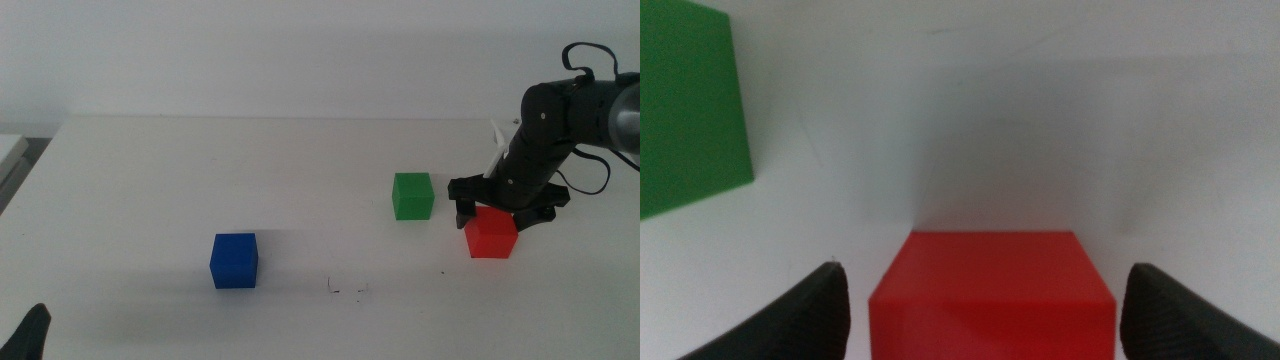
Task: Stack red cubes first, then green, then blue cubes in a specific spot.
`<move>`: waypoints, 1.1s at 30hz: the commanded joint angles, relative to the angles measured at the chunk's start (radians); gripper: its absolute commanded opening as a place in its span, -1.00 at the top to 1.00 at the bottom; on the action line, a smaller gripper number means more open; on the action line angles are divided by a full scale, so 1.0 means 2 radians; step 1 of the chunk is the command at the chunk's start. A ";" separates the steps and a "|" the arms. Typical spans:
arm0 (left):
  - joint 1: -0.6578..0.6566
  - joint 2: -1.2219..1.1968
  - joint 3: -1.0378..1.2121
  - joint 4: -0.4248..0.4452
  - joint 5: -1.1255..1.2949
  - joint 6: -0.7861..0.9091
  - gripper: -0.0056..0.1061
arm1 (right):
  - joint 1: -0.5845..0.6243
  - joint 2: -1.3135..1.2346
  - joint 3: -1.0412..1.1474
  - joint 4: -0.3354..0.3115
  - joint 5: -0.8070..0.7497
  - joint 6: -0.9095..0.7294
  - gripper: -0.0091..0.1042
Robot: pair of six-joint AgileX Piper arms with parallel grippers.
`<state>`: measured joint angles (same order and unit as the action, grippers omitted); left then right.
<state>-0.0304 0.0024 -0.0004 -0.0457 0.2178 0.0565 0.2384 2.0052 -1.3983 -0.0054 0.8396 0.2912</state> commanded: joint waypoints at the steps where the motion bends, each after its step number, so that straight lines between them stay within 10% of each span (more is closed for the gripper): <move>1: 0.000 -0.001 0.000 0.003 -0.006 0.000 -0.78 | 0.001 0.003 -0.003 -0.007 -0.012 0.002 -0.54; 10: 0.000 -0.001 0.000 0.003 -0.006 0.000 -0.78 | 0.001 0.001 -0.003 -0.005 0.008 0.028 0.77; 24: 0.000 -0.001 0.000 0.003 -0.006 0.000 -0.78 | 0.121 -0.105 -0.023 -0.079 0.109 0.136 0.79; 33: 0.000 -0.001 0.000 0.003 -0.006 0.000 -0.78 | 0.208 -0.024 -0.117 -0.070 0.124 0.199 0.80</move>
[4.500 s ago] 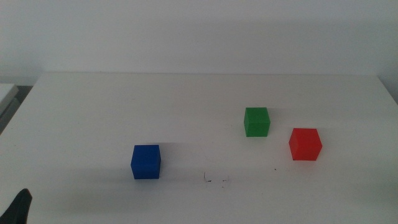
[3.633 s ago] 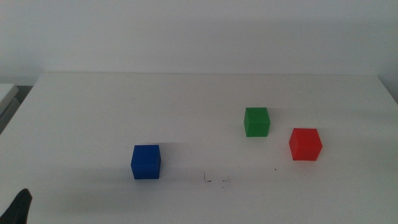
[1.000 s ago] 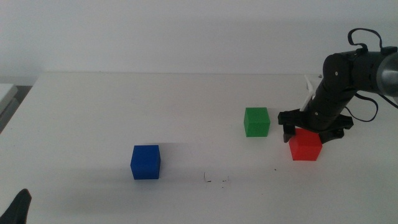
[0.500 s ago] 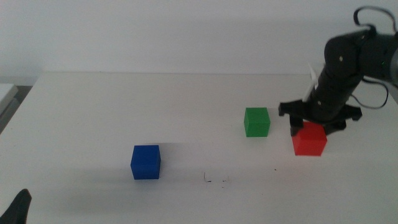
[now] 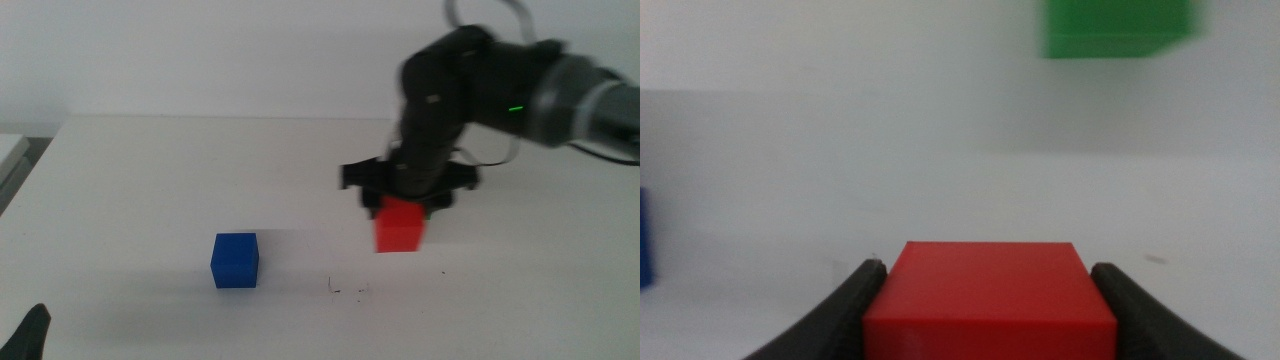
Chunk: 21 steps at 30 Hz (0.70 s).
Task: Stack red cubes first, then green, then blue cubes in a specific spot.
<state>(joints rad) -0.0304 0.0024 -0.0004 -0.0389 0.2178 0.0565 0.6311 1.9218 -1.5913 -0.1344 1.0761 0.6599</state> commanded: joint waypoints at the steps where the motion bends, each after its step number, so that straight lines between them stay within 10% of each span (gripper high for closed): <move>1: 0.000 -0.001 0.000 0.000 -0.006 0.000 -0.78 | 0.017 0.027 -0.034 -0.005 0.006 0.019 0.80; 21: 0.000 -0.001 0.000 0.000 -0.006 0.000 -0.78 | 0.046 0.136 -0.092 -0.003 0.010 0.058 0.80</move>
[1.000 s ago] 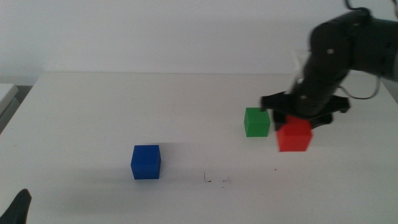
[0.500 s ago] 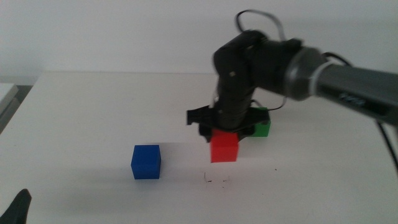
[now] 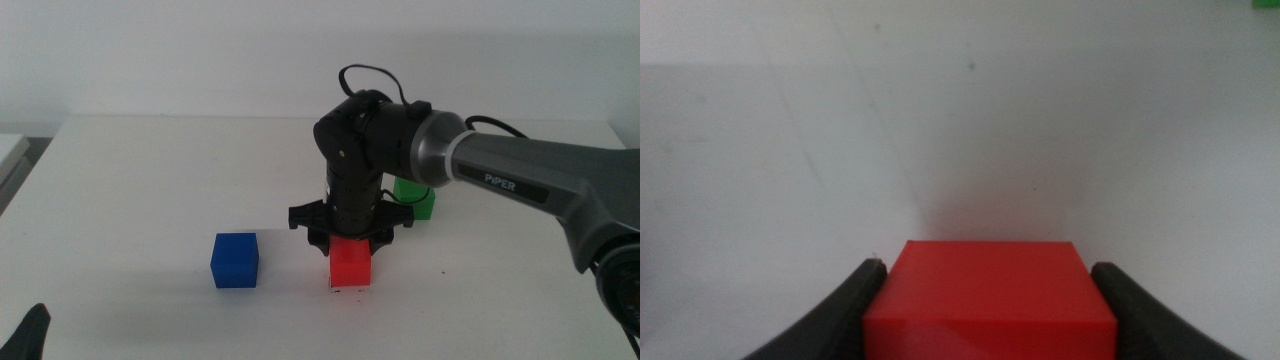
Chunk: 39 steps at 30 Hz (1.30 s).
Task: Stack red cubes first, then green, then blue cubes in a specific spot.
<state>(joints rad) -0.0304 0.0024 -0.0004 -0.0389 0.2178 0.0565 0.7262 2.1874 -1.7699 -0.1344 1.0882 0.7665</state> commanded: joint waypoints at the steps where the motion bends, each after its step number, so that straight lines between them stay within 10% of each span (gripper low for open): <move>1: 0.000 -0.001 0.000 0.000 -0.006 0.000 -0.78 | -0.002 0.005 -0.003 -0.003 0.003 0.006 0.80; 7: 0.000 -0.001 0.000 -0.001 -0.006 -0.001 -0.78 | -0.002 0.016 -0.003 -0.005 0.003 0.012 0.80; 8: 0.000 -0.001 0.000 -0.001 -0.006 -0.001 -0.78 | -0.002 0.015 -0.003 -0.003 0.010 0.009 -0.18; 12: 0.000 -0.001 0.000 -0.001 -0.006 0.000 -0.78 | 0.005 -0.030 -0.003 -0.016 0.022 -0.030 -0.77; 39: 0.000 -0.001 0.000 -0.001 -0.006 -0.001 -0.78 | -0.124 -0.010 -0.003 -0.076 -0.088 -0.094 -0.80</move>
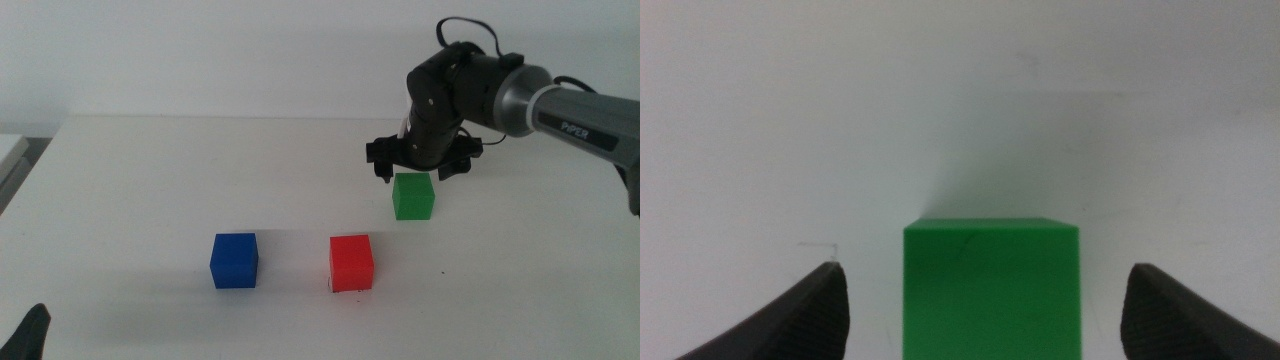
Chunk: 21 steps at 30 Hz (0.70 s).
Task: Stack red cubes first, then green, then blue cubes in a specific spot.
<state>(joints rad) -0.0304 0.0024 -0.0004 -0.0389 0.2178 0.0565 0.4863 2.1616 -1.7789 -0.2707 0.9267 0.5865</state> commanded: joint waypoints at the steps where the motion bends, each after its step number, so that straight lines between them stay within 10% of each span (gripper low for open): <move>1: 0.000 -0.001 0.000 -0.001 -0.006 -0.001 -0.78 | -0.004 0.008 0.002 -0.008 -0.010 -0.004 -0.80; 7: 0.000 -0.001 0.000 -0.001 -0.006 -0.001 -0.78 | -0.004 0.027 0.002 -0.008 -0.012 -0.004 -0.66; 15: 0.000 -0.001 0.000 -0.001 -0.006 -0.001 -0.78 | -0.004 0.026 0.002 -0.008 -0.009 0.012 0.55; 21: 0.000 -0.001 0.000 -0.001 -0.006 -0.001 -0.78 | 0.001 -0.023 0.002 -0.008 0.013 0.027 0.55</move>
<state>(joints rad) -0.0304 0.0024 -0.0004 -0.0389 0.2178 0.0565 0.4863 2.1698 -1.7768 -0.2726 0.9396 0.6317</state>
